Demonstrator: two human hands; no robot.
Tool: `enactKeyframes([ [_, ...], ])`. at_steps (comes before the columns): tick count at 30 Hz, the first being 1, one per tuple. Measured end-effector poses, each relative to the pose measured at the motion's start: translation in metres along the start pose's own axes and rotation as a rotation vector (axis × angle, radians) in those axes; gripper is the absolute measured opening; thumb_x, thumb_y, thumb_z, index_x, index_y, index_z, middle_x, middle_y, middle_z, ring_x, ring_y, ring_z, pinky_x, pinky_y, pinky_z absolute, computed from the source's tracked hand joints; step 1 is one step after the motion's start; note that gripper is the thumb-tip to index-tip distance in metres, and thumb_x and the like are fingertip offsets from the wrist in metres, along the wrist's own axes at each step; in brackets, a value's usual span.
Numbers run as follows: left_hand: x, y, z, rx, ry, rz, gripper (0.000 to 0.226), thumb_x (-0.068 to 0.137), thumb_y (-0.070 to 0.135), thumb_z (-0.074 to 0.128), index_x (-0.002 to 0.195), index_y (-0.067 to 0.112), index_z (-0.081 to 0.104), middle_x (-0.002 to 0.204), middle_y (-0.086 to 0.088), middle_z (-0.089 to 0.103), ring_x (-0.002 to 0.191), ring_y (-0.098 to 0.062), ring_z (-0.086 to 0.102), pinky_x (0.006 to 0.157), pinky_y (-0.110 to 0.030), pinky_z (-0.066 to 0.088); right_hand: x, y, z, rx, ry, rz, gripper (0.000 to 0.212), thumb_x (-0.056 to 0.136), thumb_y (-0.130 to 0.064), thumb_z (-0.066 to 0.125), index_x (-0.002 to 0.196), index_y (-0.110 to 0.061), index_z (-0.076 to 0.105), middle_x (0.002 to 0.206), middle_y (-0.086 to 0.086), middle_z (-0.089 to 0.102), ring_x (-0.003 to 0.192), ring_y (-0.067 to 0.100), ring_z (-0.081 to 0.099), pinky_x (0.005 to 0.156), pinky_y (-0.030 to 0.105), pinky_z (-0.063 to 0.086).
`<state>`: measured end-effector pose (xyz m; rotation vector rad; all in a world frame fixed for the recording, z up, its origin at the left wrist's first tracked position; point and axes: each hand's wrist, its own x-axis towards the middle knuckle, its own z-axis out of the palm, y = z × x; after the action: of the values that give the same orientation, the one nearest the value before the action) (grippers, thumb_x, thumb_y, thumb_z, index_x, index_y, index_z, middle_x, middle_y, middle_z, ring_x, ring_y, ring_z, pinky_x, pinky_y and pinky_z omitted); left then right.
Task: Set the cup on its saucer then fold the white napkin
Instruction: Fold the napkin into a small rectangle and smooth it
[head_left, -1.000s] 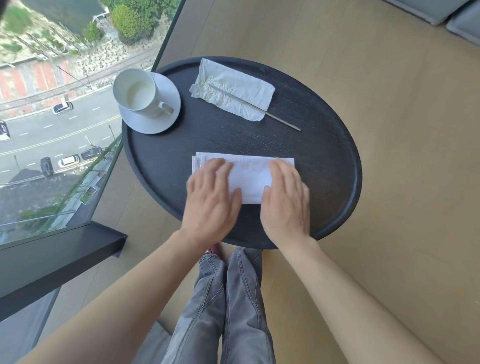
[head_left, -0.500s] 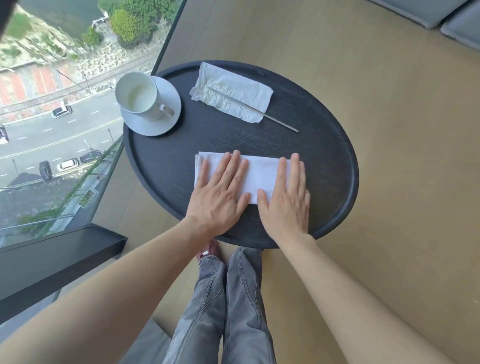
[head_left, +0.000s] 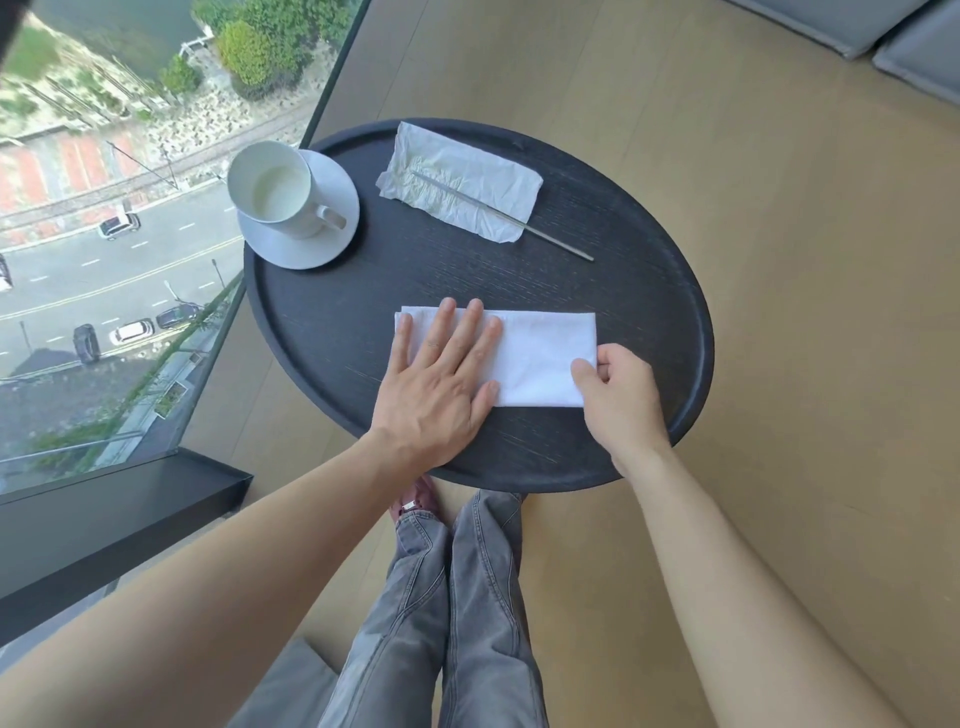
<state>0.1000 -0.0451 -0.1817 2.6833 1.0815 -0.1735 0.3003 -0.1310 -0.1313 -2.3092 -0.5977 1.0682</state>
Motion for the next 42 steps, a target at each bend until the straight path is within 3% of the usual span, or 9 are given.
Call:
enactKeyframes([
  [3, 0.004, 0.013, 0.001, 0.011, 0.013, 0.012, 0.067, 0.107, 0.056, 0.025, 0.166, 0.026, 0.013, 0.175, 0.002, 0.01, 0.161, -0.028, 0.003, 0.123, -0.053, -0.018, -0.003, 0.011, -0.012, -0.021, 0.018, -0.069, 0.016, 0.098, -0.023, 0.055, 0.082, -0.02, 0.057, 0.07, -0.005, 0.055, 0.061, 0.01, 0.044, 0.056, 0.03, 0.037],
  [7, 0.016, 0.037, 0.005, -0.007, -0.004, 0.011, 0.068, 0.106, 0.055, 0.026, 0.166, 0.025, 0.014, 0.175, 0.0, 0.01, 0.161, -0.03, 0.003, 0.124, -0.058, -0.011, -0.006, 0.016, -0.029, 0.047, 0.075, -0.068, 0.012, 0.098, -0.023, 0.054, 0.088, -0.019, 0.061, 0.082, 0.009, 0.065, 0.067, 0.017, 0.052, 0.062, 0.032, 0.042],
  [13, 0.017, 0.042, -0.001, -0.09, -0.016, 0.009, 0.068, 0.107, 0.051, 0.028, 0.166, 0.018, 0.016, 0.175, -0.002, 0.009, 0.161, -0.027, 0.003, 0.126, -0.057, -0.003, -0.019, -0.007, -0.039, 0.046, 0.106, -0.132, 0.016, 0.095, -0.017, 0.054, 0.097, -0.025, 0.068, 0.087, 0.002, 0.07, 0.077, 0.02, 0.061, 0.066, 0.027, 0.05],
  [16, 0.008, 0.02, -0.007, -0.107, 0.052, -0.019, 0.07, 0.106, 0.046, 0.034, 0.164, 0.009, 0.019, 0.173, -0.007, 0.014, 0.16, -0.026, 0.009, 0.129, -0.05, 0.006, -0.032, -0.025, -0.032, 0.011, 0.143, -0.224, 0.019, 0.091, -0.013, 0.054, 0.095, -0.021, 0.07, 0.083, 0.003, 0.065, 0.077, 0.02, 0.058, 0.069, 0.032, 0.05],
  [21, -0.009, -0.02, -0.005, -0.072, 0.042, -0.123, 0.069, 0.106, 0.047, 0.034, 0.165, 0.018, 0.016, 0.174, -0.002, 0.012, 0.161, -0.023, 0.006, 0.128, -0.048, 0.006, -0.052, -0.054, 0.001, -0.094, 0.171, -0.4, 0.012, 0.09, -0.009, 0.058, 0.096, -0.012, 0.068, 0.074, 0.001, 0.052, 0.069, 0.016, 0.048, 0.066, 0.032, 0.044],
  [31, -0.012, -0.036, -0.009, -0.173, 0.002, -0.164, 0.06, 0.108, 0.049, 0.025, 0.165, 0.03, 0.019, 0.174, -0.002, 0.014, 0.161, -0.025, 0.006, 0.128, -0.047, 0.009, -0.06, -0.07, 0.085, -0.289, 0.057, -0.373, 0.04, 0.098, -0.016, 0.053, 0.138, -0.012, 0.055, 0.12, 0.008, 0.06, 0.108, 0.03, 0.059, 0.083, 0.039, 0.046],
  [37, -0.016, -0.04, -0.023, -0.413, 0.087, -0.232, 0.06, 0.107, 0.03, 0.032, 0.162, 0.006, 0.027, 0.17, -0.012, 0.024, 0.159, -0.026, 0.015, 0.128, -0.043, 0.015, -0.049, -0.057, 0.102, -0.323, -0.05, -0.39, 0.045, 0.103, -0.014, 0.045, 0.148, -0.008, 0.044, 0.129, 0.013, 0.057, 0.117, 0.032, 0.057, 0.093, 0.041, 0.045],
  [39, -0.017, -0.031, -0.027, -0.421, 0.123, -0.178, 0.061, 0.108, 0.031, 0.034, 0.162, 0.003, 0.027, 0.171, -0.013, 0.023, 0.16, -0.026, 0.015, 0.129, -0.04, 0.014, -0.049, -0.052, 0.096, -0.245, -0.084, -0.421, 0.044, 0.102, -0.01, 0.041, 0.145, -0.001, 0.048, 0.128, 0.017, 0.059, 0.12, 0.035, 0.057, 0.101, 0.045, 0.046],
  [42, -0.016, -0.01, -0.027, -0.334, 0.16, -0.072, 0.066, 0.107, 0.036, 0.036, 0.163, 0.003, 0.023, 0.172, -0.013, 0.017, 0.16, -0.026, 0.011, 0.129, -0.04, 0.009, -0.05, -0.041, 0.083, -0.243, 0.116, -0.552, 0.044, 0.094, -0.013, 0.039, 0.125, 0.003, 0.065, 0.115, 0.019, 0.067, 0.107, 0.041, 0.062, 0.092, 0.049, 0.05],
])
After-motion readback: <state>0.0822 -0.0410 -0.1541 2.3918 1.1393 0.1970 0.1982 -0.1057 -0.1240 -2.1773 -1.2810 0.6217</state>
